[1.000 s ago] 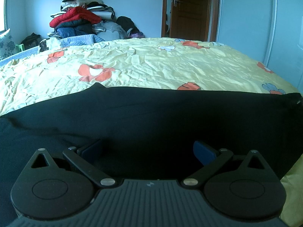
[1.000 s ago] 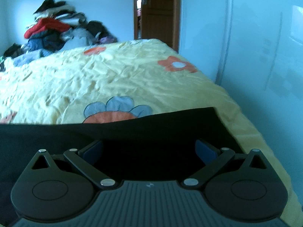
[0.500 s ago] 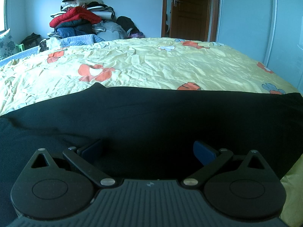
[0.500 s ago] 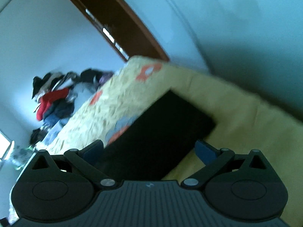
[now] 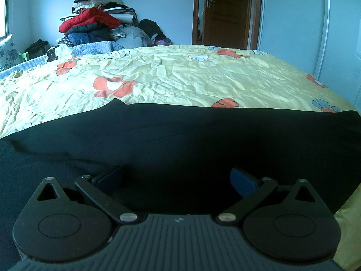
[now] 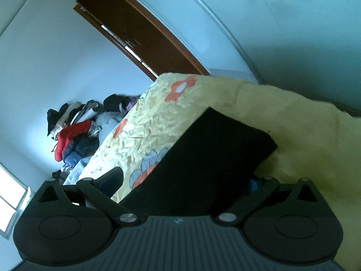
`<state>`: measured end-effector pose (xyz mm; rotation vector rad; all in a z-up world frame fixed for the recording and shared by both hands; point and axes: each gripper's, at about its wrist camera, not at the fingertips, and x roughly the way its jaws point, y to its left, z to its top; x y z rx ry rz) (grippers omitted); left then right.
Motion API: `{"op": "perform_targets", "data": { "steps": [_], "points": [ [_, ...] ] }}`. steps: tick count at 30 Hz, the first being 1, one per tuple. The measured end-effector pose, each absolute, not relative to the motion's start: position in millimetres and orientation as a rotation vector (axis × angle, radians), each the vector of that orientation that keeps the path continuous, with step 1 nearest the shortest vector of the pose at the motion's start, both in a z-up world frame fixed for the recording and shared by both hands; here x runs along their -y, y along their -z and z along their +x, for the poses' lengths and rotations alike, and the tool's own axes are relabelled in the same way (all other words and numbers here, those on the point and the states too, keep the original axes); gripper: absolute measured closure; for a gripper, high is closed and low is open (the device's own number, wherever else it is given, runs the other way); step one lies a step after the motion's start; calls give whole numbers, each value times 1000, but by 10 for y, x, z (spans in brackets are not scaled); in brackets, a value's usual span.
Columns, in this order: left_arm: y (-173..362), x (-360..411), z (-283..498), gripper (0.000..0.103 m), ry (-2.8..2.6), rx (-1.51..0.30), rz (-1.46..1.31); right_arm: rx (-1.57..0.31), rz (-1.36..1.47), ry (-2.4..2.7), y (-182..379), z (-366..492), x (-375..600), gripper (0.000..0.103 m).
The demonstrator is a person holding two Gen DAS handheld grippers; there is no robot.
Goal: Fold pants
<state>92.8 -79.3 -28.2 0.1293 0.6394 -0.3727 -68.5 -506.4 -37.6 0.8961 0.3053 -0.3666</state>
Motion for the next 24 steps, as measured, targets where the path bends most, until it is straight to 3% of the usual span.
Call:
{"op": "perform_targets", "data": {
  "steps": [1, 2, 3, 4, 5, 8, 16, 24],
  "points": [
    [281, 796, 928, 0, 373, -640, 132, -304, 891, 366, 373, -653, 5071, 2],
    [277, 801, 927, 0, 373, -639, 138, -309, 880, 369, 370, -610, 5082, 12],
    [270, 812, 933, 0, 376, -641, 146, -308, 873, 383, 374, -587, 5089, 42],
    [258, 819, 953, 0, 386, -650, 154, -320, 871, 401, 391, -554, 5109, 64],
    [242, 813, 972, 1, 394, -659, 156, -337, 884, 416, 423, -541, 5143, 92],
    [174, 714, 963, 15, 371, -653, 95, -314, 1008, 380, 580, -558, 5296, 97],
    [-146, 325, 958, 8, 277, -570, -50, -100, 879, 204, -64, -636, 5141, 97],
    [-190, 14, 946, 7, 174, -569, -13, -270, 678, 234, -234, -224, 4660, 97]
  ]
}}
